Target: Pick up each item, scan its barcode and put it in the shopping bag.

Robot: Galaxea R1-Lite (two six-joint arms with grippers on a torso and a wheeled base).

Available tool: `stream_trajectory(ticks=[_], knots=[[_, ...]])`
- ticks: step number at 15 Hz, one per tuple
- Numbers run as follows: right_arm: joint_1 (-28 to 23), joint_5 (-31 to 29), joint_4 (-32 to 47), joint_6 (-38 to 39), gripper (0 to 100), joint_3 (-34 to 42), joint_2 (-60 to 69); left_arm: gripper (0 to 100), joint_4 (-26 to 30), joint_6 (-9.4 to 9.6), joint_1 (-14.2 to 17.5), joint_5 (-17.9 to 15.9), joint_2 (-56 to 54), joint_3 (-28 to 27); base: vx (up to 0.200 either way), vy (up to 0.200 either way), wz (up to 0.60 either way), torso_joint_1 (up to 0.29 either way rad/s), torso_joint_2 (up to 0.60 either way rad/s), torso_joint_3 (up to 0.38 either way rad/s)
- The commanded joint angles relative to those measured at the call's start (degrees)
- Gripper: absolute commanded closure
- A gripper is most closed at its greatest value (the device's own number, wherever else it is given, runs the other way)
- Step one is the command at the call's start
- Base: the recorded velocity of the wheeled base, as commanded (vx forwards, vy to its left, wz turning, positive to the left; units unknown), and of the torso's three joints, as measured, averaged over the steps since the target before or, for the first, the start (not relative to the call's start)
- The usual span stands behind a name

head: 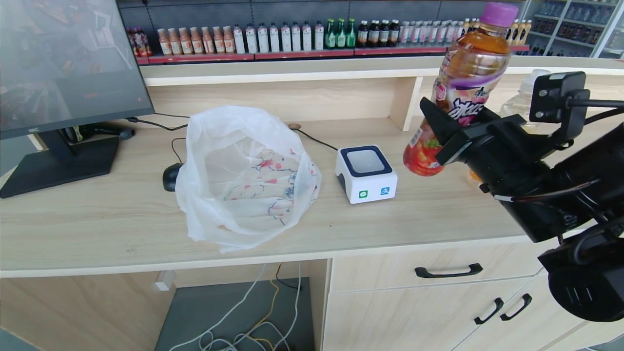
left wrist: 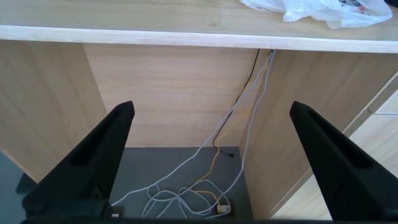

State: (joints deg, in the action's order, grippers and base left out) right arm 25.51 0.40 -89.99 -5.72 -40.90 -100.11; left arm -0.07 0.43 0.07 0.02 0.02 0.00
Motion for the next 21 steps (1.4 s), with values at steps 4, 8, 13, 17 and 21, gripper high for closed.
stream_trajectory(ticks=[4, 8, 13, 17, 21], knots=[[-0.03, -0.05, -0.01, -0.08, 100, -0.32, -0.7, 0, -0.1, -0.08, 0.01, 0.06, -0.02, 0.0, 0.0, 0.1, 0.0, 0.0, 0.0, 0.001], [-0.2, 0.04, -0.01, 0.09, 100, -0.15, -0.61, 0, -0.1, -0.08, 0.01, 0.06, -0.02, 0.0, 0.0, 0.2, 0.0, 0.004, 0.0, 0.004], [-0.2, 0.13, -0.01, 0.18, 100, -0.15, -1.23, 0, -0.1, -0.34, 0.01, 0.06, -0.02, 0.0, 0.0, 0.2, 0.0, 0.001, 0.0, 0.005], [-0.11, 0.21, -0.01, 0.18, 100, 0.29, -1.58, 0, -0.1, -0.34, 0.01, 0.06, -0.02, 0.0, 0.0, 0.2, 0.0, 0.001, 0.0, 0.002], [-0.11, 0.21, -0.01, 0.18, 100, 0.21, -1.49, 0, -0.1, -0.34, 0.01, 0.06, -0.02, 0.0, 0.0, 0.15, 0.0, 0.001, 0.0, 0.002]])
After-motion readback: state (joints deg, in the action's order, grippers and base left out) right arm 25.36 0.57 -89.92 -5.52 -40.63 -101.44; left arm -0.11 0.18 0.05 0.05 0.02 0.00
